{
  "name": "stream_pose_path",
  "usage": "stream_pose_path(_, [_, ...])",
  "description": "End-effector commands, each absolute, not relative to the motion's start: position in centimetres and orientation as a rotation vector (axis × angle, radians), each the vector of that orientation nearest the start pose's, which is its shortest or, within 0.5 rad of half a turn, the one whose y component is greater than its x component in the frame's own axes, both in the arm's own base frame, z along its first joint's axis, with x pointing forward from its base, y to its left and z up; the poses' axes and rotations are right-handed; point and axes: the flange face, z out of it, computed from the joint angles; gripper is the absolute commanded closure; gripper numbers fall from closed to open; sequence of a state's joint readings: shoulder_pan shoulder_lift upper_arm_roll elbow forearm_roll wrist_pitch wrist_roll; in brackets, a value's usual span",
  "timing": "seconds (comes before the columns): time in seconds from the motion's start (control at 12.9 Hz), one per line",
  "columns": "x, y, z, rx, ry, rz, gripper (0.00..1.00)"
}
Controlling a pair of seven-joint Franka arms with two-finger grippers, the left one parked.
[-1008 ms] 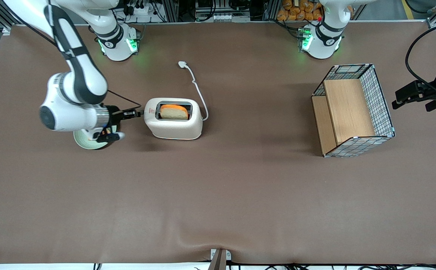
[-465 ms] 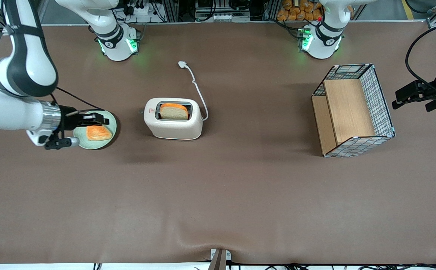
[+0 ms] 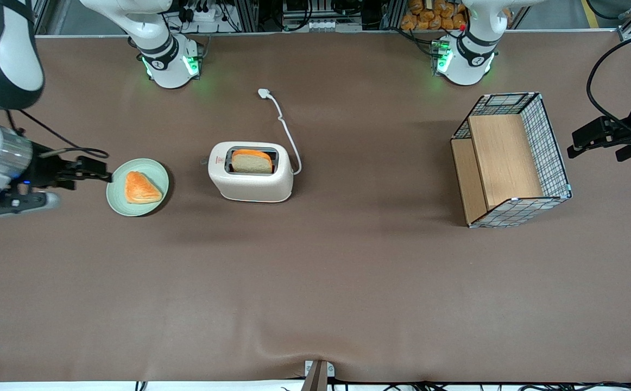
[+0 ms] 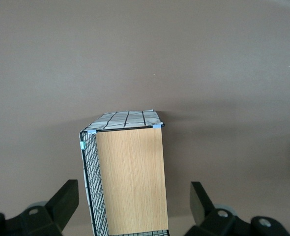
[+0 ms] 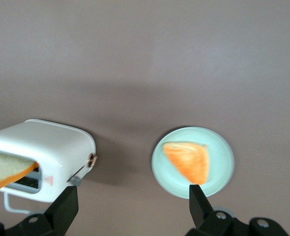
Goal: Press toaster button with right arm
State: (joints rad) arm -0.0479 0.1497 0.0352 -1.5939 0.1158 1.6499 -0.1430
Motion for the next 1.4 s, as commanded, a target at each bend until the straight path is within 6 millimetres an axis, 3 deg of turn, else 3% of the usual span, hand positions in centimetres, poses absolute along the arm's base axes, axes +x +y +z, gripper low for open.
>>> stream_pose_path(0.0, [58.5,-2.5,57.6,-3.082,-0.131,0.085,0.0])
stream_pose_path(0.23, [55.2,-3.8,61.9,-3.102,-0.085,0.099,0.0])
stream_pose_path(0.39, [54.4,-4.7,64.0,-3.113,-0.074,0.123,0.0])
stream_pose_path(0.47, [54.1,-5.4,64.4,-3.122,-0.051,0.159,0.0])
stream_pose_path(1.32, [53.3,-5.3,64.9,-3.108,0.051,0.2,0.0])
